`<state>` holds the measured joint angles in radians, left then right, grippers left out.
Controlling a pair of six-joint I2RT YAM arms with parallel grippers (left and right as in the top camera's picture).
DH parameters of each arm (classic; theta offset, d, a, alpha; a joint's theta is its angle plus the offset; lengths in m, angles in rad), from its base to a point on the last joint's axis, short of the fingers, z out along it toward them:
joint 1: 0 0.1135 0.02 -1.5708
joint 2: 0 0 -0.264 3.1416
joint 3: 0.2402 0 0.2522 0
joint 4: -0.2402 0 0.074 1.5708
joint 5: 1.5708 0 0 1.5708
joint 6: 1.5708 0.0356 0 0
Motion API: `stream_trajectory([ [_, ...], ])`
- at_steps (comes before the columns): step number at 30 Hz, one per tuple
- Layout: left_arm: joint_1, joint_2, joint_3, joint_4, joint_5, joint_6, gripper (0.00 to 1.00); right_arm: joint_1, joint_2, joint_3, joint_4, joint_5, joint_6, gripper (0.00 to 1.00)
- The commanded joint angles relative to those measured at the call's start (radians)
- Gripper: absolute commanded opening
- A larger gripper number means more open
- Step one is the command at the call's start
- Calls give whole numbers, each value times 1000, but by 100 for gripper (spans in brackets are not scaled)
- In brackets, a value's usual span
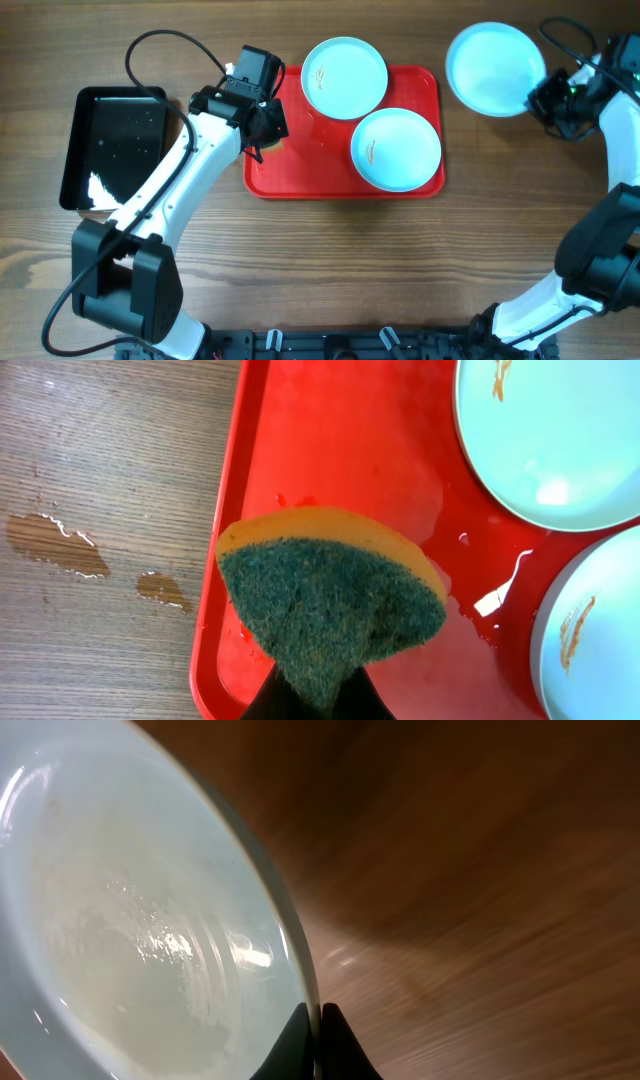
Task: Clean dirty plates on tray and stack at the side
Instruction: 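Place the plate on the table right of the red tray, then move the right gripper back to the top white plate on the tray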
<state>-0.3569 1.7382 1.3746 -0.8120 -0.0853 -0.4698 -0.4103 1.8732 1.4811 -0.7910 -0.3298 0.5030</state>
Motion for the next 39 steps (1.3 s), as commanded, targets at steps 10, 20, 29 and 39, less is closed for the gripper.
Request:
stream_trajectory([
  [10,8,8,3,30,29,-9,4,-8,21,-228,211,160,125,4],
  [20,8,11,-16,38,29,-9,4,-23,30,-228,214,258,158,4],
  [29,8,11,-16,42,29,-9,4,-23,32,-224,203,134,151,64],
  [39,8,11,-16,45,29,-6,4,34,-66,-146,200,-277,-34,55],
])
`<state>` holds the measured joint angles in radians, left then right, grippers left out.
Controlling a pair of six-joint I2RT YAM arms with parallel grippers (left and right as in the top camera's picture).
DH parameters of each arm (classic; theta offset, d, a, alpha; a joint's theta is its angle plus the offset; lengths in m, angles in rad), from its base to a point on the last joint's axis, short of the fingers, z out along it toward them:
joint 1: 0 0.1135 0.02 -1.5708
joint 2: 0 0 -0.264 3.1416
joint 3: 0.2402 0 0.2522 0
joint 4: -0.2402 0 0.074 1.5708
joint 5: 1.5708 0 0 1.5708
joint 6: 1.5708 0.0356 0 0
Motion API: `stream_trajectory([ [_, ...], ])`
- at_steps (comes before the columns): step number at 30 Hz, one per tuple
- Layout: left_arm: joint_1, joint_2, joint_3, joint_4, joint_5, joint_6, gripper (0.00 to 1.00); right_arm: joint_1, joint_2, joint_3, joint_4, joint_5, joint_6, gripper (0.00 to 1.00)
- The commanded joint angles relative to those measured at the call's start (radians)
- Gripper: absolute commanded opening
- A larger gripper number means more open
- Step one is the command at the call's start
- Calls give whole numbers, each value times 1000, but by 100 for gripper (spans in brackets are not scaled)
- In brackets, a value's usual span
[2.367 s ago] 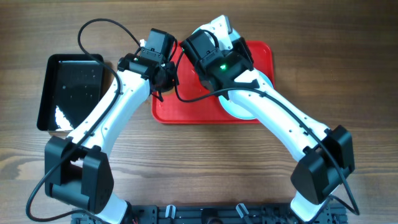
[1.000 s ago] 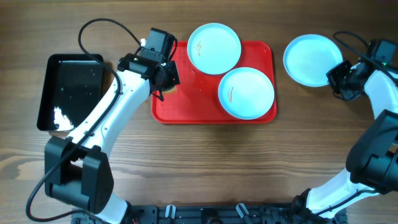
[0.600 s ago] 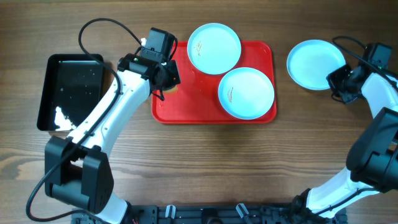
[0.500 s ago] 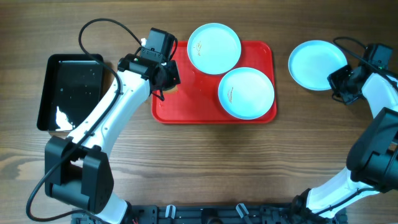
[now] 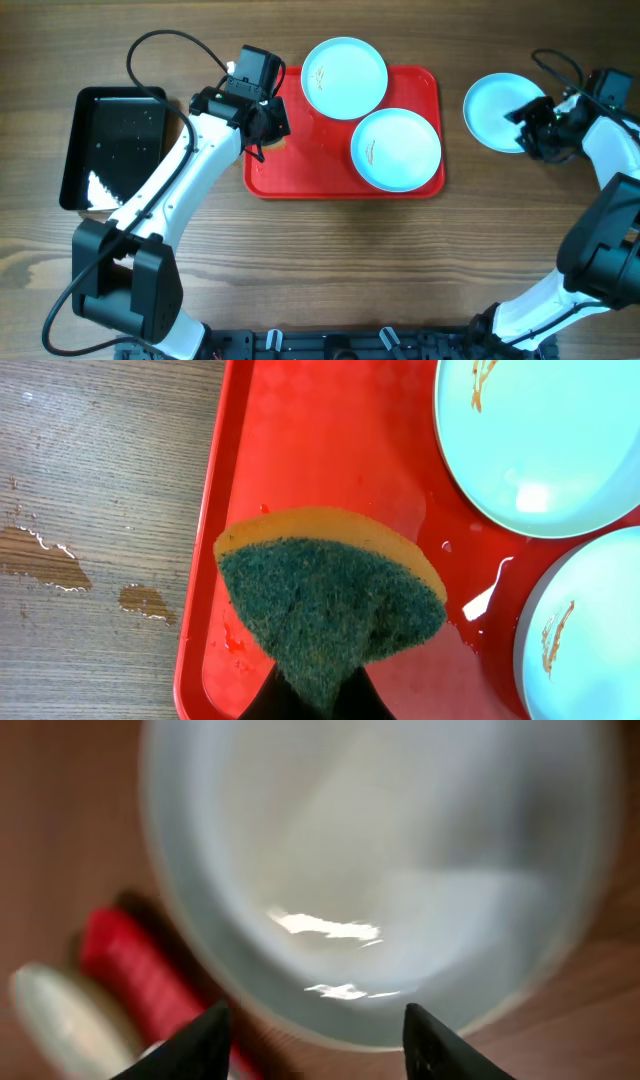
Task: Clean dirty plates on tray and stack at the side
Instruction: 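Move the right gripper back to the top white plate on the tray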
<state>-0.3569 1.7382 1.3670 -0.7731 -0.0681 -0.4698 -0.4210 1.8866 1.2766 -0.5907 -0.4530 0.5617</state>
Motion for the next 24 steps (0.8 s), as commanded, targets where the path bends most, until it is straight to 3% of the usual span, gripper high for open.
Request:
stream_trajectory([
  [1,8,11,-8,7,12,-6,4,71,-111,69,3,-153,-105,57],
  [4,8,11,-8,18,13,-6,4,156,-172,105,7,-113,-122,78],
  [5,8,11,-8,25,20,-6,4,224,-187,147,-11,-67,-129,96],
  [6,8,11,-8,26,28,-6,4,268,-187,185,-40,-40,-141,100],
  [13,8,11,-8,23,34,-6,4,513,-38,473,-236,103,-204,99],
  [17,6,11,-8,24,35,-6,4,570,72,530,-205,171,-188,100],
  [21,6,11,-8,21,35,-6,4,599,161,530,-161,314,-130,93],
  [24,6,11,-8,24,35,-6,4,605,238,530,-139,327,-32,79],
])
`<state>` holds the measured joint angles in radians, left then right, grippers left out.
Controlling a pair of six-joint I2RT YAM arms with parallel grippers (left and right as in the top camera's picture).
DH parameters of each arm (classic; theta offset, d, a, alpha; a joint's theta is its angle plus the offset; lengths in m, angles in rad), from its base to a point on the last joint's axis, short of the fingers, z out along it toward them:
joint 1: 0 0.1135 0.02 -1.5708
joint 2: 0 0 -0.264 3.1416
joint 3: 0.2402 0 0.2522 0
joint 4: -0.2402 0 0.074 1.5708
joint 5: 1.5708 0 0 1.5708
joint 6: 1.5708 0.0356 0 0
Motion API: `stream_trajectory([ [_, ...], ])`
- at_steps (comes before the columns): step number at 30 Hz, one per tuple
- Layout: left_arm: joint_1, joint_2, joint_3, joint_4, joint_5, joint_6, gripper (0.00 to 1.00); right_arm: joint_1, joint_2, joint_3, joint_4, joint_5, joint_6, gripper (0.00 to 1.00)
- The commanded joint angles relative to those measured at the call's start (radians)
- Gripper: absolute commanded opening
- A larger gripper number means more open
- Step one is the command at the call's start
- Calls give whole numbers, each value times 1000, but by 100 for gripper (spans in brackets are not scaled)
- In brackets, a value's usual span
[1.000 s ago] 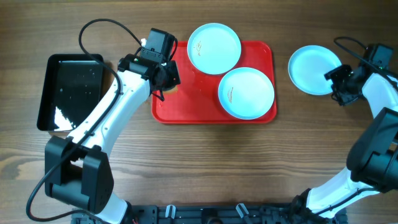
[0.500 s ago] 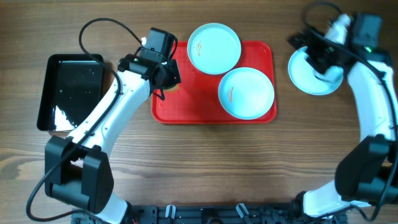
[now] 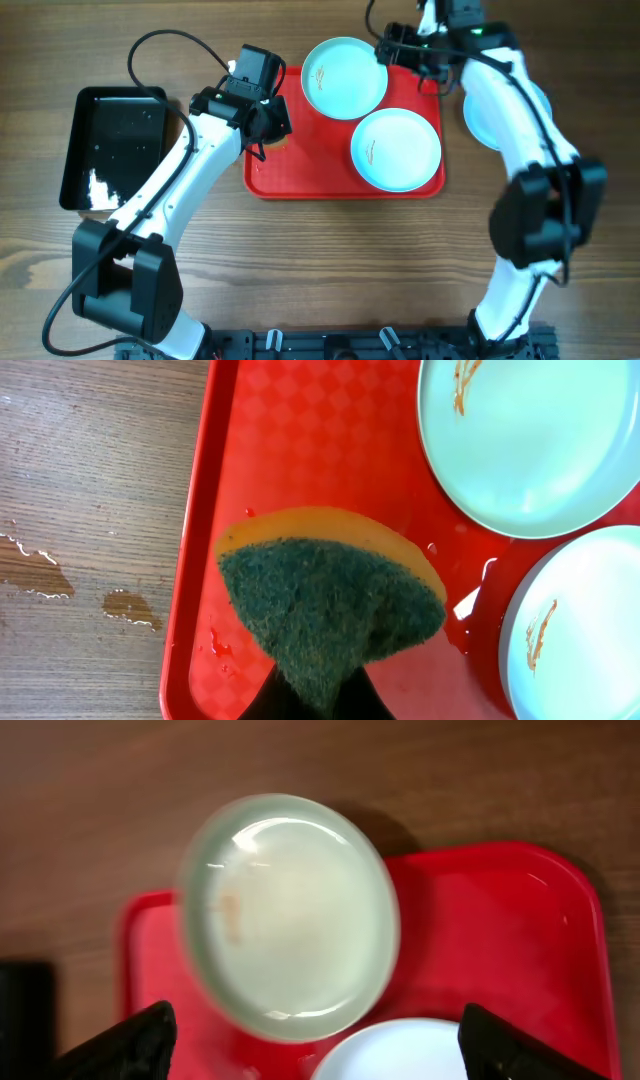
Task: Clean dirty plates on tray and stack at the side
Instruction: 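Move the right gripper back to the top white plate on the tray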
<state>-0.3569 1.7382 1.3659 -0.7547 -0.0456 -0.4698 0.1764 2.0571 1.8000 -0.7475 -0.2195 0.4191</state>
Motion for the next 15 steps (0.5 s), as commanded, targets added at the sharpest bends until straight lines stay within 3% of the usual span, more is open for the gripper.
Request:
stream_trajectory([
  [1,6,11,-7,6,13,-6,4,8,90,6,24,93,158,76],
  [8,-8,11,-7,10,27,-6,4,11,196,6,82,86,200,51],
  [15,-8,11,-7,21,27,-6,4,31,247,3,81,82,209,49],
])
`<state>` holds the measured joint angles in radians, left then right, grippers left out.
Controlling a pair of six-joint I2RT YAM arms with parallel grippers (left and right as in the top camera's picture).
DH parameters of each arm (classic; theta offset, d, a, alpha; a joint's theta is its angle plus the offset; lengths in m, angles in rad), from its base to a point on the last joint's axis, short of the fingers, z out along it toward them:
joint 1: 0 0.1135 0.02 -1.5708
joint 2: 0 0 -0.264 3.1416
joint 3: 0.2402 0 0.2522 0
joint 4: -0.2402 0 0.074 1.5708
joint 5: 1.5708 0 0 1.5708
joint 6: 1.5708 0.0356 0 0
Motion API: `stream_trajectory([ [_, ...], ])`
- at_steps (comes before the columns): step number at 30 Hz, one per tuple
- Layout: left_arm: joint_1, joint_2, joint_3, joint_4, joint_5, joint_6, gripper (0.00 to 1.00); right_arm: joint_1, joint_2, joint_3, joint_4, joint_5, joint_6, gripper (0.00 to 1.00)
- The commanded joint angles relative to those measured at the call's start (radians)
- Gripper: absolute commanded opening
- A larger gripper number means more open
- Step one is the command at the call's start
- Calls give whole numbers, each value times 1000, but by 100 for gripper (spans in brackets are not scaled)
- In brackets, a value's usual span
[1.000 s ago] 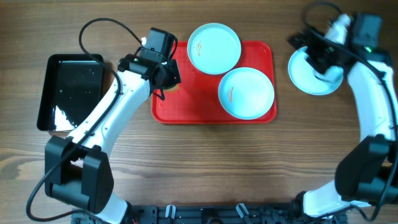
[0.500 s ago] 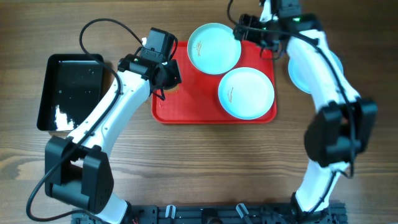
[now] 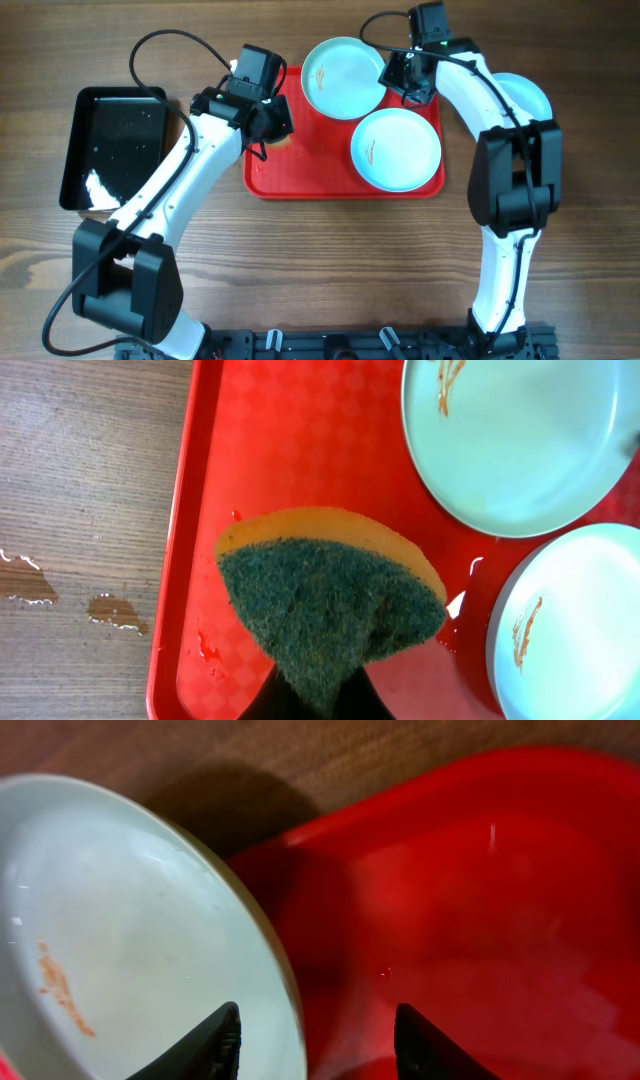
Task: Clean dirty plates on tray and stack at the side
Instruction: 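Move the right gripper back to the top white plate on the tray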
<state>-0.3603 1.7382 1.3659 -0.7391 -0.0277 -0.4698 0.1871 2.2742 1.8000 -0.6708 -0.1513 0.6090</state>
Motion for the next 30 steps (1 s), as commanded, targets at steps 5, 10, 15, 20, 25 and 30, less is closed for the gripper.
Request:
stream_trajectory([
  [5,-4,11,-7,6,9,-6,4,45,31,-1,21,14,19,37],
  [10,-4,11,-7,5,9,-6,4,68,36,-14,24,64,23,33],
  [15,-4,11,-7,6,9,-6,4,70,43,-28,22,62,23,30],
  [20,-4,11,-7,6,9,-6,4,70,43,-28,19,48,23,27],
  [25,-4,11,-7,6,9,-6,4,74,51,-28,19,48,23,23],
  [30,-4,11,-7,7,9,-6,4,80,64,-29,23,16,23,9],
])
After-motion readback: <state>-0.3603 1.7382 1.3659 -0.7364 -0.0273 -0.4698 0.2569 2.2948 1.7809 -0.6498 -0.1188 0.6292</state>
